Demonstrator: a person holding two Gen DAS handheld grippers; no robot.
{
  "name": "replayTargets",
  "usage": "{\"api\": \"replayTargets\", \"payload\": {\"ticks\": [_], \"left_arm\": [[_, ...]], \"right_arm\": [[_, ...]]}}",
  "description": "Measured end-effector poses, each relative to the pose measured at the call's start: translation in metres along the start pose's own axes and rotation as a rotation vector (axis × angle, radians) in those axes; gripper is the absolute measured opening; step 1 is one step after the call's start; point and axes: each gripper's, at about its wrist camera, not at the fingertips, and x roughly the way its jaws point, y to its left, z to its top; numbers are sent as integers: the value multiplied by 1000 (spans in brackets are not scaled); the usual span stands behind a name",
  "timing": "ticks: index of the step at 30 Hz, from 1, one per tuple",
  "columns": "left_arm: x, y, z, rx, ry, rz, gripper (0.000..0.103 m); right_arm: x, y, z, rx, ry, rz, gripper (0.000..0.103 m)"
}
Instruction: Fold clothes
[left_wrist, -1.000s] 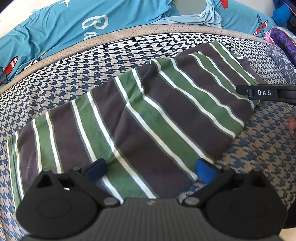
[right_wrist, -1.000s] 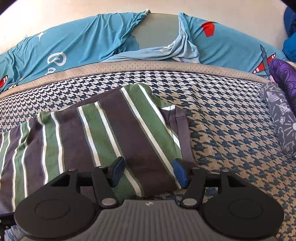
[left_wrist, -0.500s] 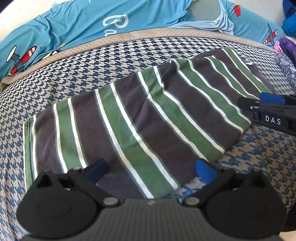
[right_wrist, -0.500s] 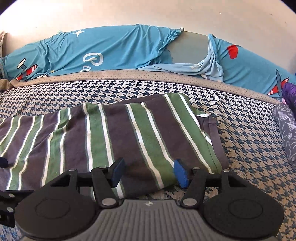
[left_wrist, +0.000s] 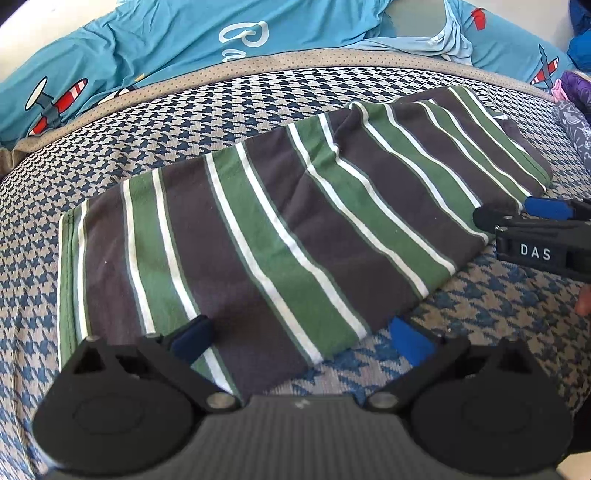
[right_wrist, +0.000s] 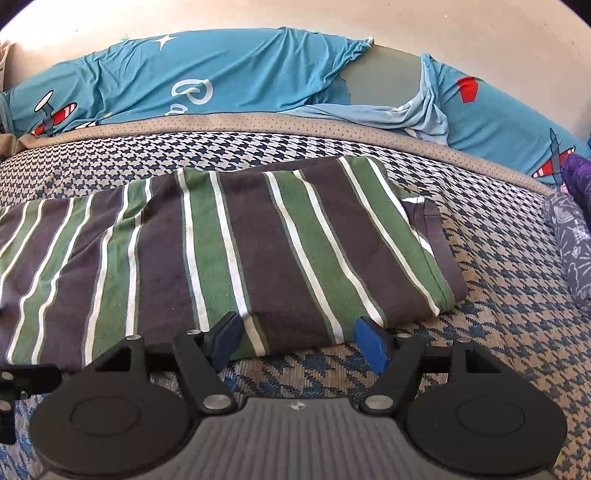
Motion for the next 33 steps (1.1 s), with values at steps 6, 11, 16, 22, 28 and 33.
{"api": "replayTargets", "payload": {"ticks": [6,11,16,22,28,33], "left_arm": [[-6,3,-9,5,-3,-16,103],[-18,12,-18,-25,6,-68,103],[-36,43,-17,-136,-35,-57,103],[-55,90,-9,-296,-106,-1,103],[-62,137,-5,-444,-119,60,103],[-61,154,-9,-512,-106,79,103]], "right_arm": [[-4,-10,-3,86,12,27,70],[-19,0,-9,46,-30,8,69],[-35,19,-17,-31,-67,55,69],[-50,43,-25,-63,-81,167,59],[-65,77,-35,-131,-87,290,47],[-81,115,-42,-267,-122,390,47]]}}
